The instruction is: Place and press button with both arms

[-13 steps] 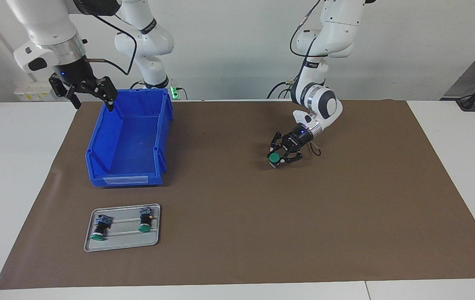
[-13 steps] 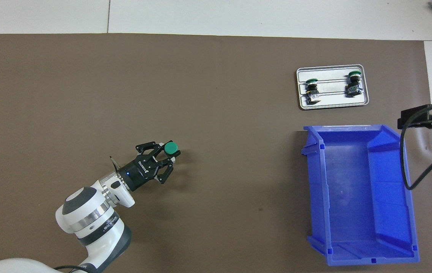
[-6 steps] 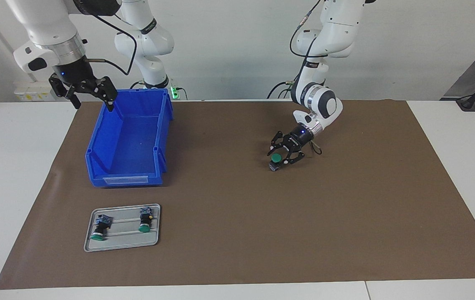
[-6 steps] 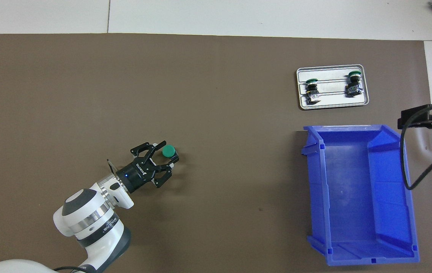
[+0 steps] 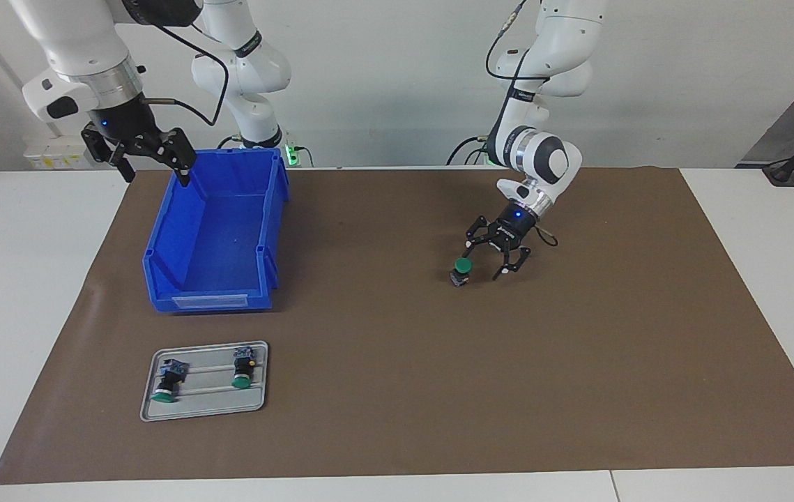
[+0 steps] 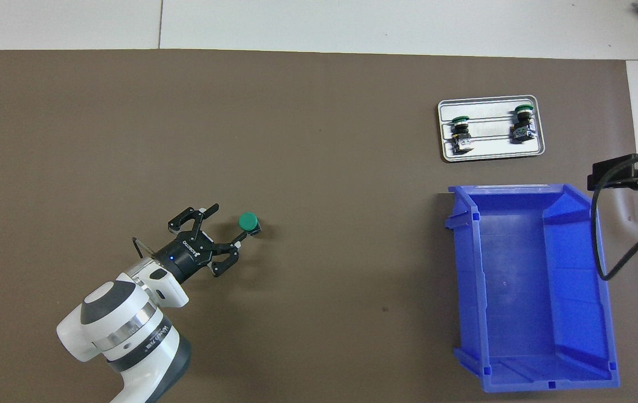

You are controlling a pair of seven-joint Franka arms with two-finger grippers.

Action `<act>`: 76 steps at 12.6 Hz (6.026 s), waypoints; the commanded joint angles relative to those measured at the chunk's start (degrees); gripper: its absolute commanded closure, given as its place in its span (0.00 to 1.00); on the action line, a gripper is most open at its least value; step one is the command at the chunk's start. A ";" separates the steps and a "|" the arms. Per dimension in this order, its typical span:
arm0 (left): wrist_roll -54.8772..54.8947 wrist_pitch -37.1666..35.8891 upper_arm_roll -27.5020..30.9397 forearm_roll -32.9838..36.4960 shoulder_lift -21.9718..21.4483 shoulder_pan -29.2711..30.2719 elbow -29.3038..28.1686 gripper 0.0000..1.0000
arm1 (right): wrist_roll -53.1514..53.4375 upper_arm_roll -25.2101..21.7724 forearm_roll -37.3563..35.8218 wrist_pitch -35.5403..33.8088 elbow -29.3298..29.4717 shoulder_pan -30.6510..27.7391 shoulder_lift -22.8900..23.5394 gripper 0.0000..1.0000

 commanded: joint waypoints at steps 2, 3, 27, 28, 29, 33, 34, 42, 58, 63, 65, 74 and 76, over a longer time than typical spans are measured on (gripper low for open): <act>-4.54 7.53 0.19 7.06 -0.51 -2.03 2.32 0.10 | 0.42 0.38 0.14 -0.01 -0.68 -0.69 -0.67 0.00; -5.34 7.53 0.28 9.69 -0.51 -1.60 2.23 0.10 | 0.42 0.38 0.05 -0.01 -0.68 -0.69 -0.67 0.00; -99.17 -9.69 0.72 93.20 9.16 10.98 32.38 0.34 | 0.33 0.38 0.14 -0.01 -0.68 -0.69 -0.67 0.00; -102.87 -11.18 0.72 96.35 8.72 9.93 32.47 0.50 | 0.33 0.38 0.05 -0.01 -0.68 -0.69 -0.67 0.00; -107.60 -13.63 0.72 100.56 8.63 9.14 32.99 0.64 | 0.33 0.38 0.14 -0.01 -0.68 -0.69 -0.67 0.00; -126.42 -16.73 0.63 117.62 7.93 0.98 33.00 1.00 | 0.33 0.38 0.14 -0.01 -0.68 -0.69 -0.67 0.00; -129.85 -16.73 0.63 120.43 7.58 -0.44 32.04 1.00 | 0.33 0.38 0.14 -0.01 -0.68 -0.69 -0.67 0.00; -136.74 -14.89 0.63 126.70 3.00 -8.19 19.73 1.00 | 0.33 0.30 0.14 -0.01 -0.77 -0.69 -0.67 0.00; -136.91 -22.33 0.81 130.75 3.97 -6.26 28.67 0.71 | 0.33 0.21 0.05 -0.19 -0.77 -0.69 -0.93 0.00; -136.83 -33.06 0.98 130.75 -1.91 3.40 29.30 0.00 | 2.69 0.12 0.05 0.43 -0.95 -0.61 -1.02 0.00; -137.18 -34.04 1.25 130.75 -3.66 9.54 31.05 0.00 | 3.23 0.99 -0.21 0.52 -0.77 1.66 -0.50 0.00; -137.00 -54.94 1.42 134.44 1.76 15.46 57.32 0.00 | 34.92 1.79 1.55 21.40 2.81 31.18 16.87 0.00; -137.09 -57.85 1.25 134.26 3.26 15.46 61.97 0.00 | 41.08 1.79 1.02 28.43 4.15 36.72 23.47 0.00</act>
